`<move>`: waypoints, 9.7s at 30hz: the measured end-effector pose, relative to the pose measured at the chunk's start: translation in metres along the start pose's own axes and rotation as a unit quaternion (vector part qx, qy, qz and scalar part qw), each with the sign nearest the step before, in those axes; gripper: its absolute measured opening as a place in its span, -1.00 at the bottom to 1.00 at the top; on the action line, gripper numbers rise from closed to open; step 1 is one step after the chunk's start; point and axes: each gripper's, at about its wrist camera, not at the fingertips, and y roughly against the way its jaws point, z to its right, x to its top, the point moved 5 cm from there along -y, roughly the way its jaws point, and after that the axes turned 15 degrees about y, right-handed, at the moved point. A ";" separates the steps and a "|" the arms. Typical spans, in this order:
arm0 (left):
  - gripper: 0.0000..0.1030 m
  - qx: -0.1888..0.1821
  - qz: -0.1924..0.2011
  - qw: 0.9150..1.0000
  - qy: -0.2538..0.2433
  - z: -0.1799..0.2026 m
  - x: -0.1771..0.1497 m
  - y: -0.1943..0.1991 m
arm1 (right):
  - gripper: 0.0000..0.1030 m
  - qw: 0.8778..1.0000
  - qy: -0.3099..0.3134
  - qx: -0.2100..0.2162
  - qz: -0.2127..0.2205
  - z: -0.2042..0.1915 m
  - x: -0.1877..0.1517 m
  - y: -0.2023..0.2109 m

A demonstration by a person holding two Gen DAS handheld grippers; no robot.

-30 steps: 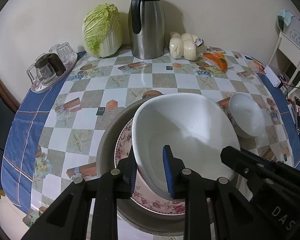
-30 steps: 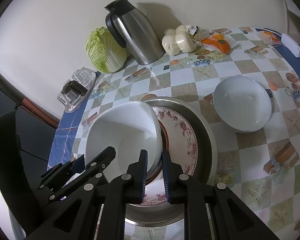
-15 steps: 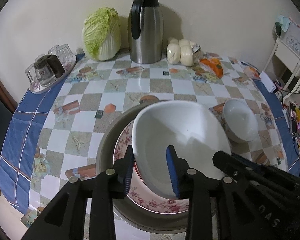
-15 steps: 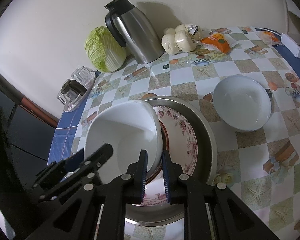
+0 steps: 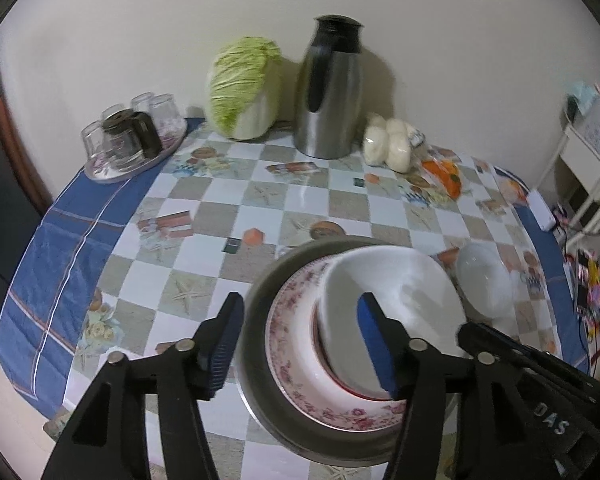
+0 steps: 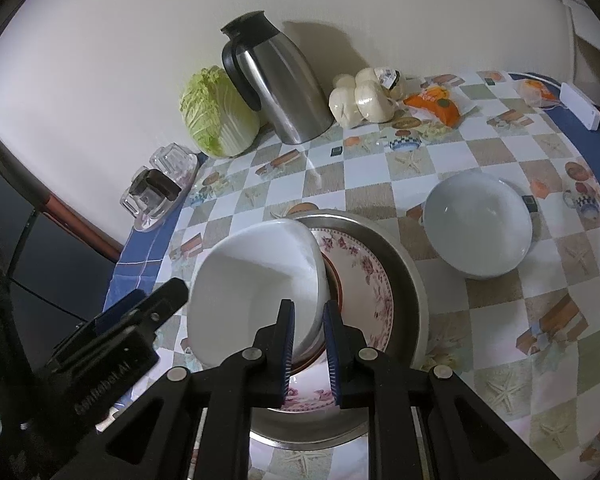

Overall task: Organize plates and bowls
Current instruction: 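Open both grippers to release the white square bowl rim, then move both grippers to the rim of the plain white round bowl, then close both grippers on the white round bowl rim, then lift the white round bowl and carry it over the steel tray, then lower the white round bowl onto the stacked bowls with both grippers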

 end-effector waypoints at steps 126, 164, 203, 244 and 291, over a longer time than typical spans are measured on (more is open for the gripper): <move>0.01 -0.050 -0.072 0.993 -0.079 0.203 -0.036 -0.125 | 0.51 0.984 -0.112 -0.131 -0.046 0.217 -0.018 -0.031; -0.68 -0.044 -0.123 0.984 -0.118 0.214 -0.075 -0.157 | -0.76 0.983 -0.162 -0.079 -0.043 0.220 -0.028 -0.049; -0.68 -0.130 -0.017 0.985 -0.108 0.216 -0.014 -0.016 | -0.75 0.984 -0.137 -0.073 0.084 0.165 0.028 0.070; -0.68 -0.101 0.020 0.995 0.005 0.062 0.043 0.037 | -0.75 0.996 -0.025 0.020 0.077 0.012 0.058 0.041; -0.68 -0.074 -0.051 0.995 0.040 0.013 0.012 -0.008 | -0.69 0.999 0.018 -0.017 -0.021 -0.011 0.026 -0.009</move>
